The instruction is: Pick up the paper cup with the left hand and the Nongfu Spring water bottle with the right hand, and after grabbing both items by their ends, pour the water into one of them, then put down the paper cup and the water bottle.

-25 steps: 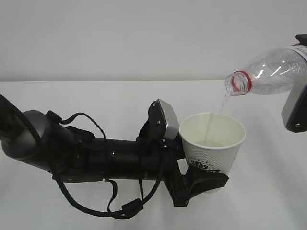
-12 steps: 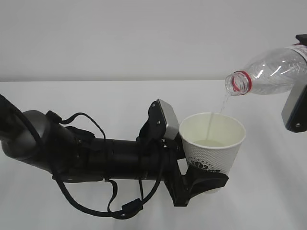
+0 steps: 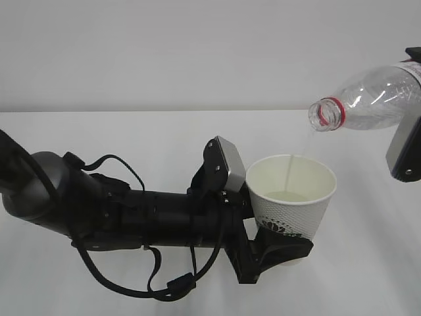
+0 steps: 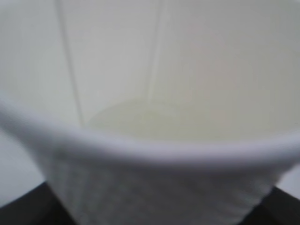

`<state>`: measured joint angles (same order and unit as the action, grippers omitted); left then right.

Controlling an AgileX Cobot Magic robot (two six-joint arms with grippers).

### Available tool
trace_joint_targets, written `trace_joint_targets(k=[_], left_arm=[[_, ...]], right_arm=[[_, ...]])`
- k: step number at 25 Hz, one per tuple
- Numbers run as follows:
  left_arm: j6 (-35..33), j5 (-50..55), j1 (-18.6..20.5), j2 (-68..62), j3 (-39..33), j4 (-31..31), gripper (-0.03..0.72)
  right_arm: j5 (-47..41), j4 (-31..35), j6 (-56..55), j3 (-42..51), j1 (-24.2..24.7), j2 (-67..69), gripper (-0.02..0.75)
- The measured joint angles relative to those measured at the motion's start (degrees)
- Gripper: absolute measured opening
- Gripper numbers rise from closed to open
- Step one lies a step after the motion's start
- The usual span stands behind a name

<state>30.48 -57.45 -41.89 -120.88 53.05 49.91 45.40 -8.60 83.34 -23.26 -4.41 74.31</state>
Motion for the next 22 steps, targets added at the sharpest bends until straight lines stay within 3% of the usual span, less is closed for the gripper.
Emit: trace_joint_targets(k=[22], left_arm=[[0.0,0.0,0.0,0.0,0.0,0.0,0.543]], right_arm=[[0.0,0.0,0.1,0.0,0.0,0.0,0.44]])
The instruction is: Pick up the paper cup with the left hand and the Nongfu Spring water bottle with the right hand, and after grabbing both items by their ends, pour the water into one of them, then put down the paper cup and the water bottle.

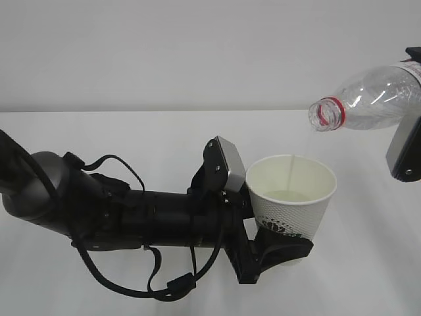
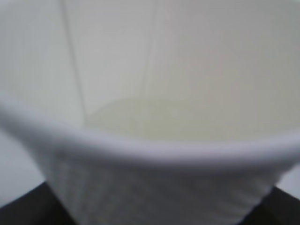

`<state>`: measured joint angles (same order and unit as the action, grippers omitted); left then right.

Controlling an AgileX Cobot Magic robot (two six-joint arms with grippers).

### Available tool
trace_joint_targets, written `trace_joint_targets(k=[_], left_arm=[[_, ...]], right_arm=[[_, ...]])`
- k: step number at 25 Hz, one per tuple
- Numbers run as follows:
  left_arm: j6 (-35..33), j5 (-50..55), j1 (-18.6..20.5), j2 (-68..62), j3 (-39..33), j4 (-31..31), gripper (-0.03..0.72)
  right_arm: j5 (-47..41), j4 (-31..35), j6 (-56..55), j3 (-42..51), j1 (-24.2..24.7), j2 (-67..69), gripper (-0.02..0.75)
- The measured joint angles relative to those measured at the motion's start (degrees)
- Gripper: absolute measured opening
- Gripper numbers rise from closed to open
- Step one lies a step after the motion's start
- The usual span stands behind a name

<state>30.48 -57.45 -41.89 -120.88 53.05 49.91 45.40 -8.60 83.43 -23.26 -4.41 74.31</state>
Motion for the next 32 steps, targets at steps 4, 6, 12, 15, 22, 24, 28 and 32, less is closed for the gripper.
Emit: trace_joint_targets(k=[4,6,12,15,22,24,28,32], left_arm=[[0.0,0.0,0.0,0.0,0.0,0.0,0.543],[0.0,0.0,0.0,0.0,0.0,0.0,0.543],[0.0,0.0,0.0,0.0,0.0,0.0,0.543],[0.0,0.0,0.0,0.0,0.0,0.0,0.543],[0.0,0.0,0.0,0.0,0.0,0.0,0.543],[0.0,0.0,0.0,0.0,0.0,0.0,0.543],[0.0,0.0,0.0,0.0,0.0,0.0,0.543],[0.0,0.0,0.0,0.0,0.0,0.0,0.543]], right_arm=[[0.0,0.0,0.0,0.0,0.0,0.0,0.44],[0.0,0.0,0.0,0.0,0.0,0.0,0.44],[0.0,0.0,0.5,0.0,0.0,0.0,0.44],[0.0,0.0,0.6,0.0,0.0,0.0,0.44],[0.0,0.0,1.0,0.0,0.0,0.0,0.44],[0.0,0.0,1.1,0.0,0.0,0.0,0.44],[0.0,0.0,1.2,0.0,0.0,0.0,0.44],[0.0,0.0,1.2,0.0,0.0,0.0,0.44]])
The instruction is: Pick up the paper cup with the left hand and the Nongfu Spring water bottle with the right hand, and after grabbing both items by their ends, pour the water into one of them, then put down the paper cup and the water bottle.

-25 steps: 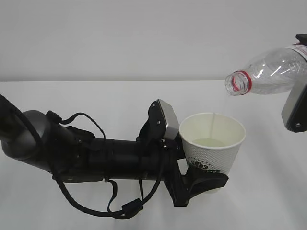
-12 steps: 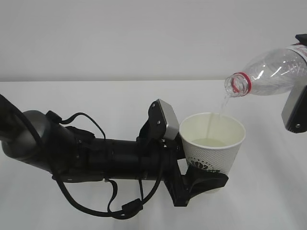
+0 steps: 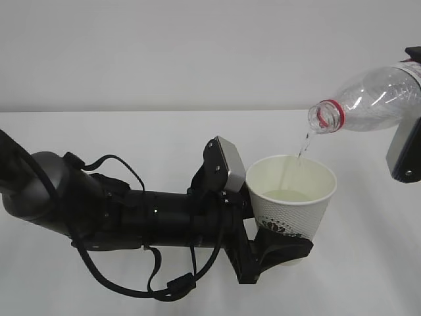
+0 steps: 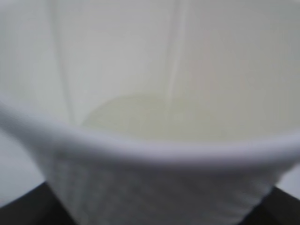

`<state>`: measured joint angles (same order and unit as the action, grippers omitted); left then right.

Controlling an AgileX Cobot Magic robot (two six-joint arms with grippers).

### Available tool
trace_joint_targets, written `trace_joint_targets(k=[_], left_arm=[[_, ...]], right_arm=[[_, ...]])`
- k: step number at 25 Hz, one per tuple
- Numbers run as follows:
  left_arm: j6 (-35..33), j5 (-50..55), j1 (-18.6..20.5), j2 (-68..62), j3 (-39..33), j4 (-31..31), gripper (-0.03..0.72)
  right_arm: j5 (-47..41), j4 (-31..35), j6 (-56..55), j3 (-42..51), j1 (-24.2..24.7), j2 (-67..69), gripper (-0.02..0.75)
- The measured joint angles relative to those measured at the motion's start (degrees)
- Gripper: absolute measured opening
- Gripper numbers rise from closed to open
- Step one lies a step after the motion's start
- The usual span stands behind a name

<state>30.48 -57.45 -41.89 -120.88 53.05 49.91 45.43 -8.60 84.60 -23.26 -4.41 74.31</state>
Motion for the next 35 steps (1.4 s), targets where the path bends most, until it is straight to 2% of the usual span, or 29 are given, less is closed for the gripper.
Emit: trace_joint_targets(k=[35], left_arm=[[0.0,0.1,0.0,0.0,0.0,0.0,0.543]], right_arm=[[0.1,0.0,1.0,0.0,0.0,0.0,0.44]])
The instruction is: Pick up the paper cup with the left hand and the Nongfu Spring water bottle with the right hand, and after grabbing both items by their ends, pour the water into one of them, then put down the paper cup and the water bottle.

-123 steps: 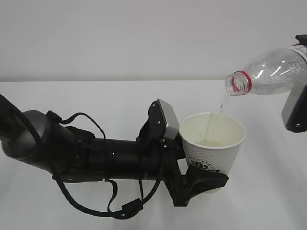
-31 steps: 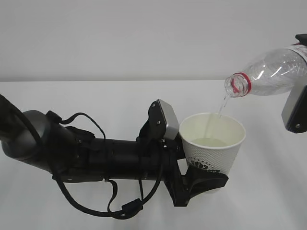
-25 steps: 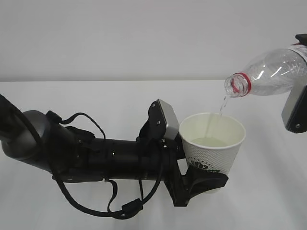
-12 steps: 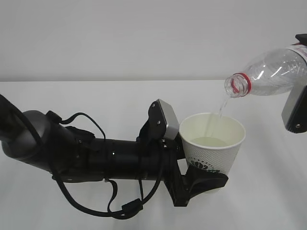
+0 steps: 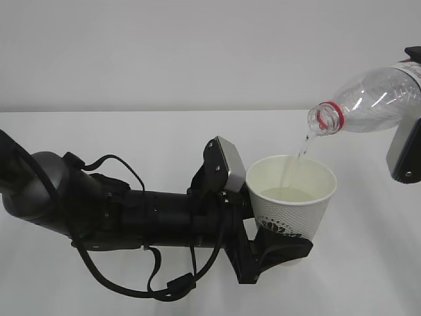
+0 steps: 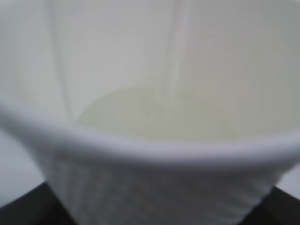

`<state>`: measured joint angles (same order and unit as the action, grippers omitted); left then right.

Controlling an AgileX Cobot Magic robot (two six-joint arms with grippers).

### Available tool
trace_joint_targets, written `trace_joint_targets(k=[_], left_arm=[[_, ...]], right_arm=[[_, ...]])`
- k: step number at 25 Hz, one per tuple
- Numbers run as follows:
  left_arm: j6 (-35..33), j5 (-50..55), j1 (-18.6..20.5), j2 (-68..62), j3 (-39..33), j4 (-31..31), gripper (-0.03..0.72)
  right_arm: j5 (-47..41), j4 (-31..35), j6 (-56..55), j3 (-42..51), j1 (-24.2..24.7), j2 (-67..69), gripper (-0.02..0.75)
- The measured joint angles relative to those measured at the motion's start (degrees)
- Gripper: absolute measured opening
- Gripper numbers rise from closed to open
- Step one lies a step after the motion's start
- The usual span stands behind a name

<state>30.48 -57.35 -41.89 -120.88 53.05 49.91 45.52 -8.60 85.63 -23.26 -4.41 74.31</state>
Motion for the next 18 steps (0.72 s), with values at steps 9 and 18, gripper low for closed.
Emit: trace_joint_targets(k=[9,18], left_arm=[[0.0,0.0,0.0,0.0,0.0,0.0,0.543],[0.0,0.0,0.0,0.0,0.0,0.0,0.543]], right_arm=[[0.0,0.0,0.1,0.0,0.0,0.0,0.44],[0.0,0.0,0.1,0.0,0.0,0.0,0.44]])
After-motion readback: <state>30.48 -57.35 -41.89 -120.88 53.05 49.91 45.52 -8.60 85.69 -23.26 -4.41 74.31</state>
